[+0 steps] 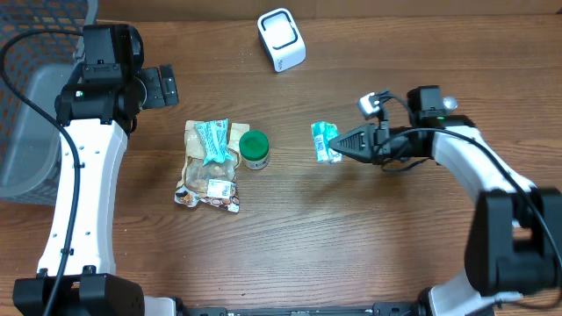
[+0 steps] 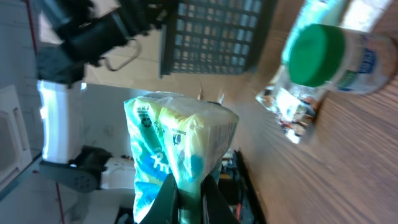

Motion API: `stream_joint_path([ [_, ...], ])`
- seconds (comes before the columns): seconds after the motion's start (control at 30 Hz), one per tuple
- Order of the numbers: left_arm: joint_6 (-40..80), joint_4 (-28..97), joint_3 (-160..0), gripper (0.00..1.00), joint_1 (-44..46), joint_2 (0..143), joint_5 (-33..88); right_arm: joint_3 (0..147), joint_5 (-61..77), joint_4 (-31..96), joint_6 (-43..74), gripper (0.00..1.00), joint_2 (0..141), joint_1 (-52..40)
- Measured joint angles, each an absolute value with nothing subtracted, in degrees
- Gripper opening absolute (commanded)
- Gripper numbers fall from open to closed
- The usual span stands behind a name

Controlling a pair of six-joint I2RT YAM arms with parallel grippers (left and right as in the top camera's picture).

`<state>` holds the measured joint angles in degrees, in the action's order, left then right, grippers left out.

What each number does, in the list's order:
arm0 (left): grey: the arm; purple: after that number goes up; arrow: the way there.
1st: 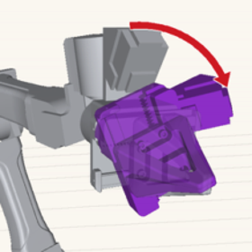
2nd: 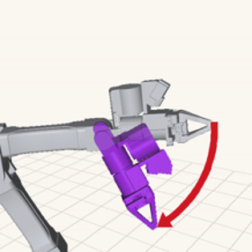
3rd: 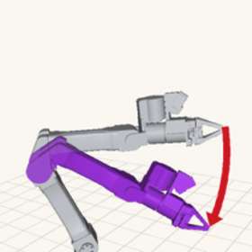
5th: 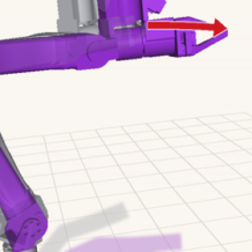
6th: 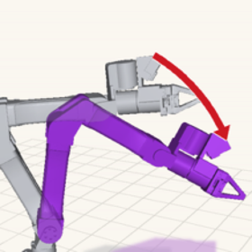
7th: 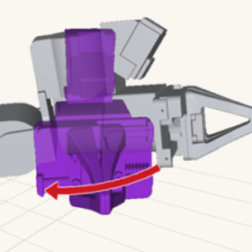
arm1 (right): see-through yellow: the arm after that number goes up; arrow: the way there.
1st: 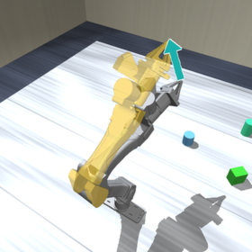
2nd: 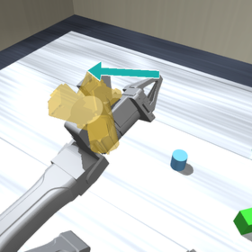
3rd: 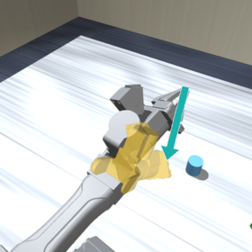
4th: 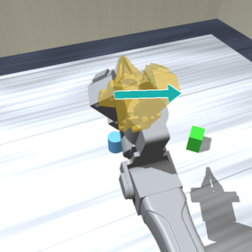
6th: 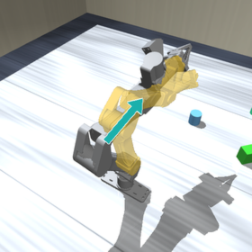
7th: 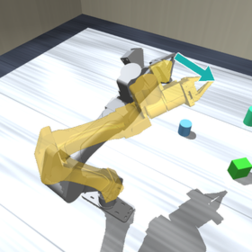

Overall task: Scan the item barcode
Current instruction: 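Lift the Kleenex pack and turn it sideways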

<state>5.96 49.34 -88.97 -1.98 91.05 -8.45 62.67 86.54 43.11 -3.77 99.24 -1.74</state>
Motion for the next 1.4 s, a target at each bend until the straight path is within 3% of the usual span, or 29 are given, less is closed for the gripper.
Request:
stream_joint_path([
  [0.4,5.96,49.34,-88.97,1.0,-1.98,91.05,-8.45,62.76,88.03,51.4,-6.68,0.04,77.12,-0.25],
  [1.4,5.96,49.34,-88.97,1.0,-1.98,91.05,-8.45,62.76,87.02,53.1,-6.85,0.04,76.4,-3.9],
])
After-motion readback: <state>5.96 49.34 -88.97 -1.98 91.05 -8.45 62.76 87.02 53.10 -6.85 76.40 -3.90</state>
